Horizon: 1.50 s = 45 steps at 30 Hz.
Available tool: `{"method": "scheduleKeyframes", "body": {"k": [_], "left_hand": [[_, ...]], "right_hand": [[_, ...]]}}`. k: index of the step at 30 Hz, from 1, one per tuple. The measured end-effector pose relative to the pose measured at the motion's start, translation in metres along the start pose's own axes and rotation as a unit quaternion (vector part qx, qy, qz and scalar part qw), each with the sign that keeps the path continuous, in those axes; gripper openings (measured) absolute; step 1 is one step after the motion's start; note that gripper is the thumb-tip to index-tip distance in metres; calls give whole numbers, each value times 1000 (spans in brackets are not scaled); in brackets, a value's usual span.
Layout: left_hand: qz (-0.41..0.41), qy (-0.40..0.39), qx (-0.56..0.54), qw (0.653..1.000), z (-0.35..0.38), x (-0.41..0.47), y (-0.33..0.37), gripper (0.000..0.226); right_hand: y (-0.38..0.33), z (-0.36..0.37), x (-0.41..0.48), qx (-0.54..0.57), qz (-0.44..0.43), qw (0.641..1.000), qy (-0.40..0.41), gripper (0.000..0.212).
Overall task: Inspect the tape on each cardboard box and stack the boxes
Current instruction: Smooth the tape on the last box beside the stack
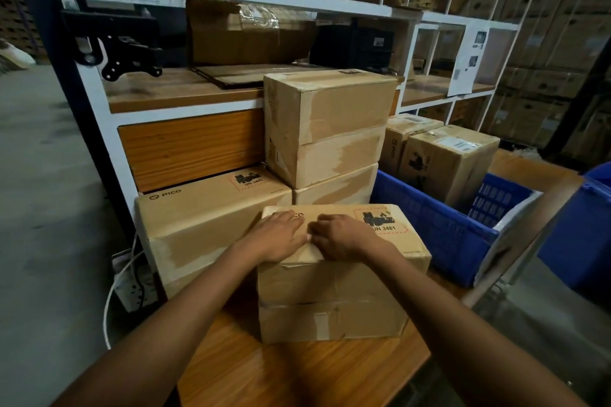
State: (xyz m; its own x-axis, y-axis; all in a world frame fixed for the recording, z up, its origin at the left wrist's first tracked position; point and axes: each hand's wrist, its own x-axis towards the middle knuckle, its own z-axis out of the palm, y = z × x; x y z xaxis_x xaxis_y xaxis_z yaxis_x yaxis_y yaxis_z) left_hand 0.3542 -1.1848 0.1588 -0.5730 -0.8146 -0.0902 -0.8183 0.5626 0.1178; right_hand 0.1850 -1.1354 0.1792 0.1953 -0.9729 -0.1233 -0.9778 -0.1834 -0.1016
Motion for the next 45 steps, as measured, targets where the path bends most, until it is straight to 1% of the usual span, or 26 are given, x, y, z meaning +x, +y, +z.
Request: {"method": "scheduleKeyframes", "body": {"k": [3, 5, 7, 9, 10, 12, 14, 16, 17, 18, 20, 22, 24, 26, 29, 30, 31, 32, 34, 35, 36, 38, 40, 41, 42, 45], "left_hand": [[-4, -15, 14, 1000, -9, 4, 5, 64], [-6, 10, 18, 1000, -14, 10, 10, 62], [27, 39, -6, 999, -15, 20, 23, 59], [50, 43, -61, 996, -9, 26, 41, 61], [47, 40, -73, 995, -5, 28, 49, 61], [35, 46, -45, 997, -1, 35, 56, 58], [28, 50, -26, 998, -2, 39, 57, 53], [42, 43, -37, 998, -7, 38, 58, 45], [53, 50, -47, 996, -9, 38, 61, 41], [64, 63, -63, 994, -9, 37, 64, 40], [80, 89, -92, 989, -2, 30, 72, 47], [80, 82, -50, 992, 11, 25, 77, 49], [69, 79, -18, 994, 20, 23, 78, 49], [79, 77, -22, 994, 16, 23, 78, 49], [111, 39, -51, 992, 6, 19, 64, 52], [98, 39, -53, 993, 7, 17, 55, 55], [62, 53, -49, 996, 9, 16, 43, 59], [2, 82, -44, 996, 11, 14, 32, 61], [-156, 142, -59, 976, 17, 7, 15, 62], [-215, 158, -84, 960, 17, 4, 11, 63], [-246, 163, -128, 947, 18, 4, 6, 63], [-250, 153, -274, 916, 19, 5, 0, 66], [-233, 153, -395, 875, 23, 0, -6, 71], [-229, 159, -417, 865, 24, -4, -6, 73], [-226, 170, -417, 864, 25, -8, -7, 74], [-242, 213, -371, 871, 19, -18, -3, 66]], "right_hand": [[-2, -12, -6, 6, -11, 999, -42, 47], [3, -23, -5, 23, 2, 999, -44, 41], [21, -26, -4, 42, 53, 998, -9, 41], [44, -18, -7, 27, 99, 995, 20, 41], [53, -12, -8, 17, 103, 994, 29, 40], [61, -1, -8, 25, 99, 994, 49, 40], [57, -5, -7, 15, 87, 996, 27, 37], [49, -21, -13, -6, 77, 996, -35, 34], [50, -26, -16, 1, 84, 995, -45, 34], [54, -29, -20, 20, 96, 995, -35, 34], [67, -22, -32, 29, 128, 991, 29, 36], [77, 6, -48, 2, 146, 984, 99, 45], [80, 29, -58, 7, 134, 980, 148, 50], [82, 28, -55, 19, 130, 980, 152, 51], [84, 22, -56, 41, 137, 982, 120, 53], [85, 23, -60, 66, 145, 980, 120, 56], [85, 26, -64, 89, 161, 975, 128, 60], [87, 31, -67, 111, 184, 967, 139, 68], [89, 38, -68, 162, 238, 946, 149, 89], [89, 38, -65, 193, 265, 932, 155, 99], [89, 37, -62, 219, 286, 918, 166, 106], [86, 37, -61, 248, 319, 893, 198, 107], [79, 41, -69, 249, 343, 871, 246, 95], [75, 45, -75, 247, 350, 860, 277, 88], [73, 49, -81, 252, 349, 848, 308, 81], [67, 52, -94, 324, 325, 806, 374, 66]]}}
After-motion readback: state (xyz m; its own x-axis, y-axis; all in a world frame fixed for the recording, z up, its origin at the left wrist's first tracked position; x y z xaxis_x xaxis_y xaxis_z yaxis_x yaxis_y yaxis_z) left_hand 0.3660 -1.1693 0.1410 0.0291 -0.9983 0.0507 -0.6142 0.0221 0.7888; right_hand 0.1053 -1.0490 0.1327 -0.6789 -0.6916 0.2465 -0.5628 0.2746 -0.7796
